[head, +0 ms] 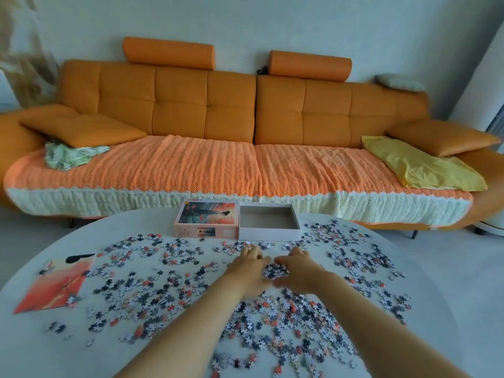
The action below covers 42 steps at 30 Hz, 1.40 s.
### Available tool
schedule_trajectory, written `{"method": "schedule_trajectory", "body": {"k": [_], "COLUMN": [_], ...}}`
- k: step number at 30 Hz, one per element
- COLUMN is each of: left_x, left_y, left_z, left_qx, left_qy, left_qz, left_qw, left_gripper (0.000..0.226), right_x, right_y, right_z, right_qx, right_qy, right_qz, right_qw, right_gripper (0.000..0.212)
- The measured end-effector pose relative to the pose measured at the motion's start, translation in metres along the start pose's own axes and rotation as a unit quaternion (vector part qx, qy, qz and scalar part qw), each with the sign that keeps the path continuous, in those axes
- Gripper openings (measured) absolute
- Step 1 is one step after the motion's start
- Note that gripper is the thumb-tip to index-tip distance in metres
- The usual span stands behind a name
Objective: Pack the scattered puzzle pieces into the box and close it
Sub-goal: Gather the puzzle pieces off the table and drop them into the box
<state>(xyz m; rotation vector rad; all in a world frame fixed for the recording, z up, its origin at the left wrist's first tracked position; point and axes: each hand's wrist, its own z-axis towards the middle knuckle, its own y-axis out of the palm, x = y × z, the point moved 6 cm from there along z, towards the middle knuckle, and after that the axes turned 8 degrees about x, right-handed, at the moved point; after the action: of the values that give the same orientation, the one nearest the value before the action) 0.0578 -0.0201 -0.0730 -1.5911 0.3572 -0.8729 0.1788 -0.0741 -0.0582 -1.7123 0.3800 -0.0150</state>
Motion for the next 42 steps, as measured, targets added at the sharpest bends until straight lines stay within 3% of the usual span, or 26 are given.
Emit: {"method": "schedule_trajectory", "body": {"k": [6,10,14,20,25,31,36,39,42], "left_x": [-0.001,0.003,0.000,-0.005,-0.010,-0.030,-0.035,-0.034,-0.029], "left_y": [-0.002,-0.005,-0.005,-0.027,-0.071,-0.080,-0.053,-0.055,-0.065], "left_z": [0.010,0.013,0.017,0.035,0.080,0.131,0.140,0.131,0.114], "left_qx": [0.029,0.029,0.027,0.032,0.107,0.171,0.140,0.192,0.271], "left_qy": [-0.010,0.007,0.018,-0.006,0.002,-0.008,0.005,0.046,0.068], "left_qz": [-0.098,-0.120,-0.129,-0.208,-0.208,-0.154,-0.086,-0.008,-0.035], "left_qw": [0.995,0.992,0.991,0.978,0.972,0.973,0.986,0.980,0.960], "left_gripper": [0.024,0.019,0.017,0.004,0.002,0.004,0.022,0.025,0.026], "right_x": [-0.015,-0.022,-0.022,-0.007,0.005,0.013,0.021,0.021,0.020], "right_y": [-0.011,-0.015,-0.017,-0.035,-0.083,-0.111,-0.074,-0.078,-0.093], "right_z": [0.002,0.004,0.009,0.031,0.070,0.116,0.131,0.121,0.100], "right_qx": [0.026,0.020,0.027,0.066,0.136,0.222,0.133,0.159,0.219], "right_qy": [0.008,-0.008,-0.010,0.035,0.043,0.037,0.022,-0.006,-0.036], "right_qz": [0.027,-0.043,-0.029,0.119,0.189,0.145,0.129,0.161,0.162], "right_qw": [0.999,0.999,0.999,0.990,0.972,0.963,0.982,0.974,0.962], "right_gripper": [0.025,0.030,0.025,0.014,0.012,0.021,0.049,0.054,0.042]}}
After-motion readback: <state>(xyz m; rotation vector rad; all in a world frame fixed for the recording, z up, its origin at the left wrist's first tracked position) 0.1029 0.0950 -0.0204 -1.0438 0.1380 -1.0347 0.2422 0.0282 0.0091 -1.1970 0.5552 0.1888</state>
